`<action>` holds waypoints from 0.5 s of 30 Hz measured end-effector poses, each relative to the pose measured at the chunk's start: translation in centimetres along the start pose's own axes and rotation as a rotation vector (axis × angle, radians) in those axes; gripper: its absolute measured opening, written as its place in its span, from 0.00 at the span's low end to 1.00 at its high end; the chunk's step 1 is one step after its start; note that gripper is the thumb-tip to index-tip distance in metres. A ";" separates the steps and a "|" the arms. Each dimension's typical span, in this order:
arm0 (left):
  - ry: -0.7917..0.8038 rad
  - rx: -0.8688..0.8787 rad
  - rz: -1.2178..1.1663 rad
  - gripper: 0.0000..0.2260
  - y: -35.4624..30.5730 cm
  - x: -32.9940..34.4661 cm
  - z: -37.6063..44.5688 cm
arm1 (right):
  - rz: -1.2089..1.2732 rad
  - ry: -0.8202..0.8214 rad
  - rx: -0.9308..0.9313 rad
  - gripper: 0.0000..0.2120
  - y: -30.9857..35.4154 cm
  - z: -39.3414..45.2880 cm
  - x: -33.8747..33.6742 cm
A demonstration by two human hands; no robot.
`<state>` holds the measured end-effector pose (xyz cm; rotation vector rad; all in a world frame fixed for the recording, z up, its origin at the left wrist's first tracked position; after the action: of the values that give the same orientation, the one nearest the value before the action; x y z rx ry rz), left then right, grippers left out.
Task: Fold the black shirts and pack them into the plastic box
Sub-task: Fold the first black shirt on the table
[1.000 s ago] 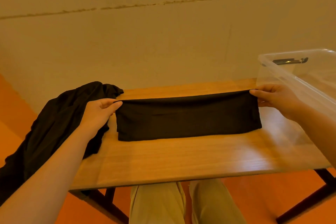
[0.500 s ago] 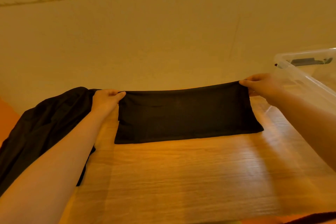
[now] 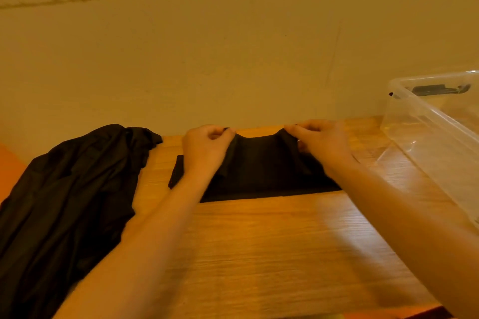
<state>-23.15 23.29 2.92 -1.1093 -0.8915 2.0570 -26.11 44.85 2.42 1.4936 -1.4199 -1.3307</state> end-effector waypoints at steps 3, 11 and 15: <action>0.057 0.051 -0.040 0.06 -1.7 2.5 -2.3 | -0.013 0.026 -0.059 0.06 -1.0 -1.9 2.8; 0.038 0.152 -0.060 0.11 -0.8 4.3 -5.1 | 0.007 0.040 -0.129 0.05 -2.8 -3.9 4.8; 0.017 0.246 -0.012 0.12 -0.5 4.3 -5.8 | 0.045 0.061 -0.113 0.08 -3.2 -4.3 5.0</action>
<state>-19.92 28.48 -0.99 -0.9836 -0.6147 2.0781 -21.71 39.86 -0.57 1.4088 -1.3103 -1.3052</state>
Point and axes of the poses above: each hand's wrist, its own z-axis towards the middle knuckle, its own x-axis out of the palm, y = z × x, the point moved 2 cm from there along z, towards the middle knuckle, and after that the axes turned 15 degrees about x, right-handed, at the moved point
